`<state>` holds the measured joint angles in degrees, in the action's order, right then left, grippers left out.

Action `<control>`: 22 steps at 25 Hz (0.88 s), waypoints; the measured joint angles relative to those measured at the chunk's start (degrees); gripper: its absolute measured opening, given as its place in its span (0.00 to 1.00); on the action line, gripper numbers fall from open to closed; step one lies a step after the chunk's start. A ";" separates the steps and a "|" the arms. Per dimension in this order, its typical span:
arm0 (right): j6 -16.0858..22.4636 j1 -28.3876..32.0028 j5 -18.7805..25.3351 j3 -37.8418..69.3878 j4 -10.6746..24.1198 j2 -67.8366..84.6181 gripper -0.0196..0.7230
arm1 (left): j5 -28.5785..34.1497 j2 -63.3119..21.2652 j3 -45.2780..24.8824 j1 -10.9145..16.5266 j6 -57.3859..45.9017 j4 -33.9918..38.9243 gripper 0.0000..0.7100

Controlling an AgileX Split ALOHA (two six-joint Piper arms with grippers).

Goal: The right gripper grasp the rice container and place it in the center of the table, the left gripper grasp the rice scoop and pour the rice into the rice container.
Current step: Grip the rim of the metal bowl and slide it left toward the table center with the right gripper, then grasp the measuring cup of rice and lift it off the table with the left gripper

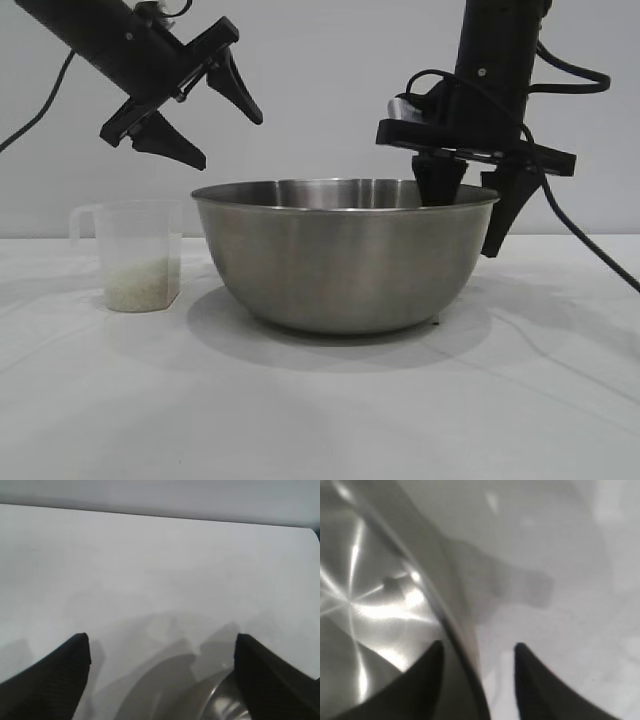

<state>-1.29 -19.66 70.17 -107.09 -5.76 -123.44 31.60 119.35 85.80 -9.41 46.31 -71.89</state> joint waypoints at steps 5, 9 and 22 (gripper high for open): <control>1.09 1.53 0.45 -0.80 6.52 4.01 0.62 | 0.23 0.00 0.00 0.00 0.00 -0.67 0.74; 1.88 6.48 0.58 -0.80 6.78 6.87 0.62 | 1.15 0.00 0.00 0.00 0.00 -0.80 0.74; 1.88 14.31 0.90 21.62 6.77 31.75 0.62 | 2.74 0.00 0.00 0.00 -0.13 -0.92 0.74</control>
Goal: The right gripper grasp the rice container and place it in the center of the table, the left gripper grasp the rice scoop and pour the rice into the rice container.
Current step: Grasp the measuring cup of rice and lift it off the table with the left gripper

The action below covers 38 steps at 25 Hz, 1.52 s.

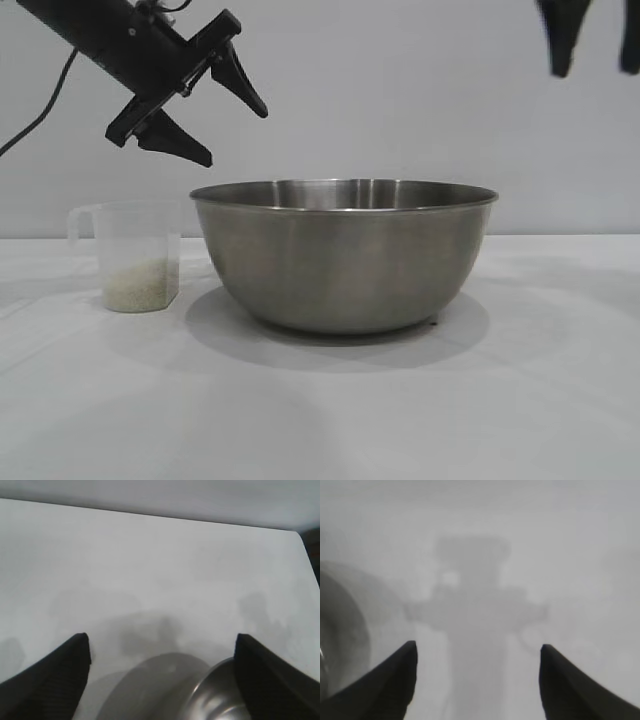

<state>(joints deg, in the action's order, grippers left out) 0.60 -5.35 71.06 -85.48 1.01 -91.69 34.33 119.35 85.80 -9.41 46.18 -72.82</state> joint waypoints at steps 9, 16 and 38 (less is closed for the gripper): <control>0.00 0.00 0.16 22.91 0.00 28.01 0.62 | 1.90 0.00 0.00 0.00 0.00 0.00 0.74; 0.09 0.00 0.79 40.50 0.00 57.53 0.62 | 2.70 0.00 0.00 0.00 0.00 0.00 0.74; 0.50 0.06 -5.39 57.43 -0.62 92.66 0.62 | 2.49 0.27 0.09 0.00 0.00 -0.15 0.74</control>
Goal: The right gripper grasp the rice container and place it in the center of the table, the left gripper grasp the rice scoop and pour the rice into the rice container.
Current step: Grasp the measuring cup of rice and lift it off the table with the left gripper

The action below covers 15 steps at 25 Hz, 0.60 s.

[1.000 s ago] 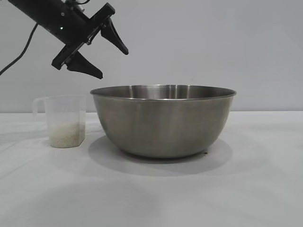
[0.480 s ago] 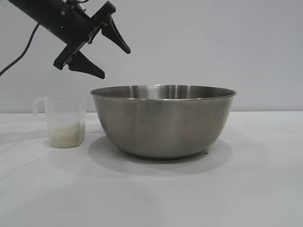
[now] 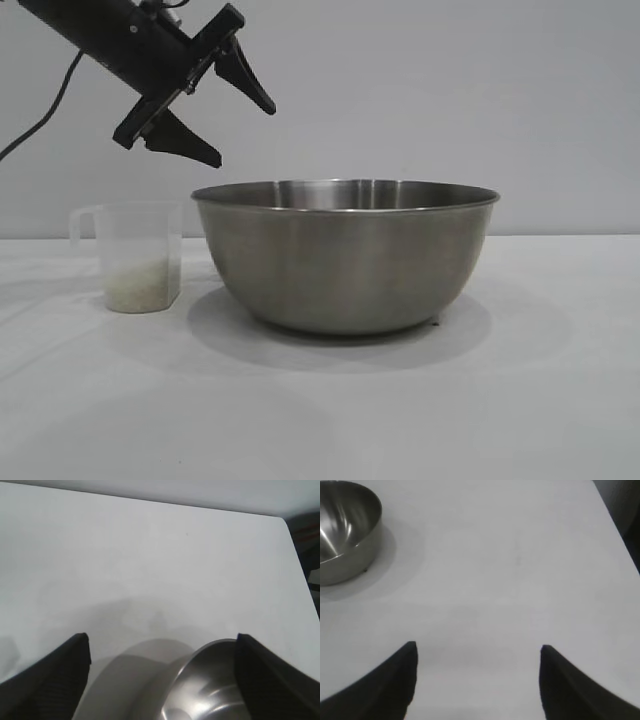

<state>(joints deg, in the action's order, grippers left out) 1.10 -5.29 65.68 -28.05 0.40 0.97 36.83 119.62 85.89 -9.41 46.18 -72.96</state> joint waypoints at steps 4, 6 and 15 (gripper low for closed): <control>0.00 0.00 0.00 0.00 0.00 0.00 0.62 | 0.00 0.28 0.00 0.00 0.00 0.00 0.74; 0.00 0.00 0.00 0.00 0.00 0.00 0.62 | 0.00 0.28 0.00 0.00 0.71 0.52 0.74; 0.00 0.00 -0.08 0.00 0.00 0.00 0.62 | 8.10 -7.27 0.00 6.97 4.73 8.80 0.74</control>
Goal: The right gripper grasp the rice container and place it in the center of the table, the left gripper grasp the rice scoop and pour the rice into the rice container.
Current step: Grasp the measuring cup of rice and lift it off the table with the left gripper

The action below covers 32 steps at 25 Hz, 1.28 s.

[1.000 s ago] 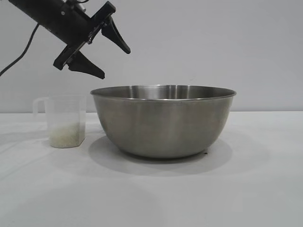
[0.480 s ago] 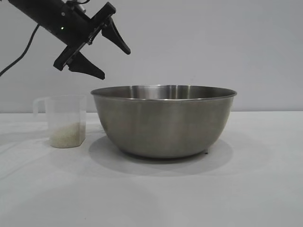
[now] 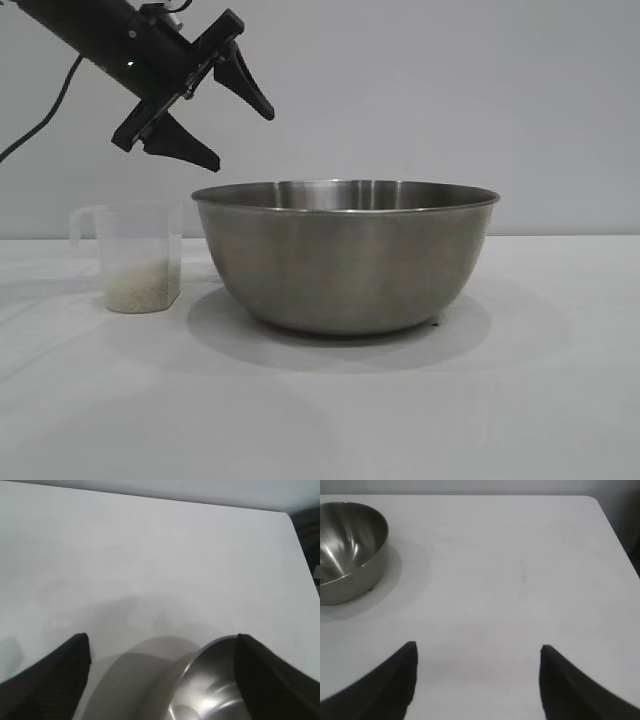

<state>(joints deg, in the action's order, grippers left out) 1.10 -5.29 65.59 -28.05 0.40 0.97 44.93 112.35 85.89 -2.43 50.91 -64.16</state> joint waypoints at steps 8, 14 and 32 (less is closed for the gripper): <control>0.00 0.00 -0.13 0.00 -0.09 0.00 0.62 | 5.21 -9.88 0.00 5.14 -9.96 24.14 0.74; 0.00 0.08 -0.13 0.00 -0.22 0.00 0.62 | 10.94 -13.96 -0.26 5.14 -20.28 40.59 0.74; 0.00 0.08 -0.13 0.00 -0.22 0.00 0.62 | -7.04 -29.75 -34.23 5.14 -16.44 32.48 0.74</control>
<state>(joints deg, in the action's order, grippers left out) 1.10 -5.21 65.46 -28.05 0.17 0.97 37.88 82.60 51.66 2.71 34.47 -31.68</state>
